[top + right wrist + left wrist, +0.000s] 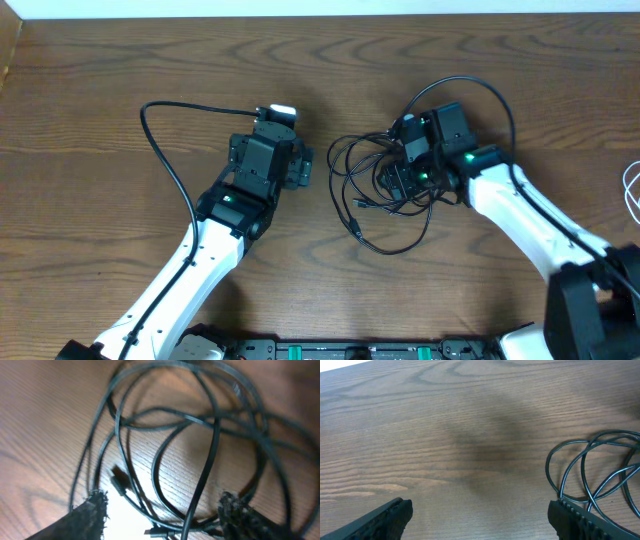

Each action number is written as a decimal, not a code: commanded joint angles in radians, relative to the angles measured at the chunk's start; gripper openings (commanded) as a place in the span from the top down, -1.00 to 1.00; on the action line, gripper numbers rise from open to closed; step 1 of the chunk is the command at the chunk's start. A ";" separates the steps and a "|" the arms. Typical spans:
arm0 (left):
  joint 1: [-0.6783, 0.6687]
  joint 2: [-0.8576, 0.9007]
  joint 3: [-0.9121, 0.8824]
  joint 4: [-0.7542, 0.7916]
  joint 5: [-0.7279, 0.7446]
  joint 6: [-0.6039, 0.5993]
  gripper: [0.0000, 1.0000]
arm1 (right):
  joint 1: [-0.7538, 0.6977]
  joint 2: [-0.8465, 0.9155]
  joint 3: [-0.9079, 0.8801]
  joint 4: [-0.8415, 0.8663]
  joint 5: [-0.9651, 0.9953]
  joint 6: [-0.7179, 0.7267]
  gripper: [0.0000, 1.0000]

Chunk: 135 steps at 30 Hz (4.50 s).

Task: Untangle cables

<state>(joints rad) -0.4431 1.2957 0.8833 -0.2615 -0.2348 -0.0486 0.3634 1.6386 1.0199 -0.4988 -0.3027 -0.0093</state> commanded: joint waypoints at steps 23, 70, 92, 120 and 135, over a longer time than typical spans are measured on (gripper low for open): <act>0.003 -0.009 0.011 0.000 -0.009 -0.002 -0.83 | -0.103 -0.352 0.142 0.403 -0.460 0.172 0.98; 0.003 -0.009 0.011 0.000 -0.009 -0.002 -0.83 | -0.660 -0.071 1.145 0.682 -0.366 0.772 0.98; 0.003 -0.009 0.011 0.000 -0.009 -0.002 -0.82 | -0.663 0.050 1.295 0.306 -0.520 0.651 0.98; -0.138 0.213 0.011 0.320 0.753 0.699 -1.00 | -0.663 0.050 1.294 0.188 -0.589 0.563 0.98; -0.177 0.459 0.011 0.663 0.747 0.699 -0.91 | -0.663 0.050 1.294 0.169 -0.658 0.542 0.98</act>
<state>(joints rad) -0.6090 1.7367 0.8845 0.3843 0.5163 0.6331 -0.2974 1.6951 2.3005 -0.3275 -0.9459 0.5529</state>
